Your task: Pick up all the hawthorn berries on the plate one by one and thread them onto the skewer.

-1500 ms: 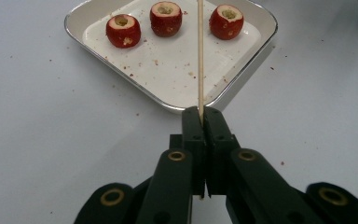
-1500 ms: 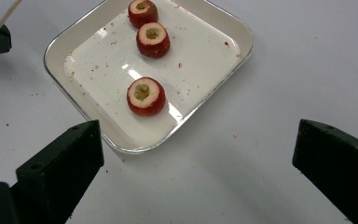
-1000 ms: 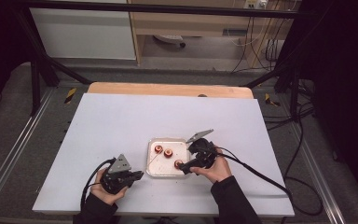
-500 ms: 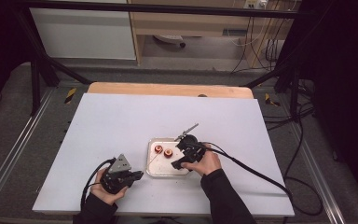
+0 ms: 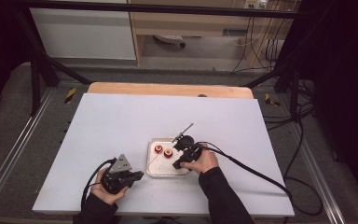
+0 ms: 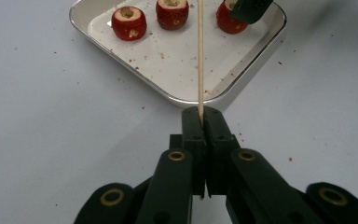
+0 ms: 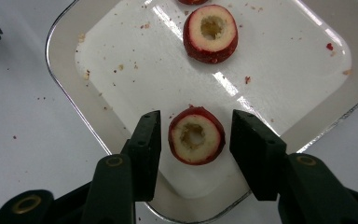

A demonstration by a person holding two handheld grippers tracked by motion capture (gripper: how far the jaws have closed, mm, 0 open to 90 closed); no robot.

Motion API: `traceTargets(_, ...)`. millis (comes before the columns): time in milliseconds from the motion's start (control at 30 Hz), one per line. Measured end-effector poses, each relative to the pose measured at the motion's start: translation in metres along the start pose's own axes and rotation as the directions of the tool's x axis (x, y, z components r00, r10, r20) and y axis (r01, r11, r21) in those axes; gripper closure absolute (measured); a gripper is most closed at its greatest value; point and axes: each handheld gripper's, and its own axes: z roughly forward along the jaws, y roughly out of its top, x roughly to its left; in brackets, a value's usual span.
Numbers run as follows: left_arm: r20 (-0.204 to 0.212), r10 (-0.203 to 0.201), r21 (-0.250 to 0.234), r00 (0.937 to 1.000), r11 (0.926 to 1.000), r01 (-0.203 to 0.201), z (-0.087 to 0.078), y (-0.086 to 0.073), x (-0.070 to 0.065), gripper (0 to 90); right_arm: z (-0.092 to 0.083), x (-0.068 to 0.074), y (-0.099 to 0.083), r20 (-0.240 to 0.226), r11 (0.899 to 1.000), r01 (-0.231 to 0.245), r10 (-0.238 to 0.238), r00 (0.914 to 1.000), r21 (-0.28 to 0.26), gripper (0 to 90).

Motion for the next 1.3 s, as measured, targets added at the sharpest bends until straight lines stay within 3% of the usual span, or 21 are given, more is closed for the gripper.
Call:
traceTargets(500,-0.002,0.002,0.002,1.0000,1.0000,-0.002,0.000,0.000,0.000,88.5,0.004,-0.003,0.002,-0.018,0.998,-0.042,0.043,0.9989,0.036,60.5)
traceTargets(700,-0.004,0.003,-0.007,1.0000,1.0000,-0.003,-0.001,0.000,-0.001,88.5,-0.005,-0.003,0.001,-0.030,0.998,-0.055,0.054,0.9981,-0.007,60.8)
traceTargets(867,-0.008,0.003,-0.017,1.0000,0.9999,-0.003,-0.002,0.001,-0.002,88.5,-0.021,-0.002,0.000,-0.048,0.990,-0.101,0.096,0.9942,-0.102,60.9)
traceTargets(933,-0.011,0.002,-0.021,0.9999,0.9998,-0.002,-0.002,0.001,-0.002,88.5,-0.024,-0.002,0.000,-0.049,0.988,-0.103,0.098,0.9940,-0.114,60.9)
traceTargets(1100,-0.022,-0.008,-0.032,0.9997,0.9994,0.008,-0.003,0.001,-0.002,88.5,-0.032,-0.003,-0.004,-0.086,0.968,-0.138,0.123,0.9888,-0.208,61.0)
traceTargets(1300,-0.032,-0.025,-0.042,0.9992,0.9988,0.024,-0.004,0.001,-0.003,88.5,-0.035,-0.008,-0.014,-0.130,0.925,-0.186,0.150,0.9801,-0.331,61.0)
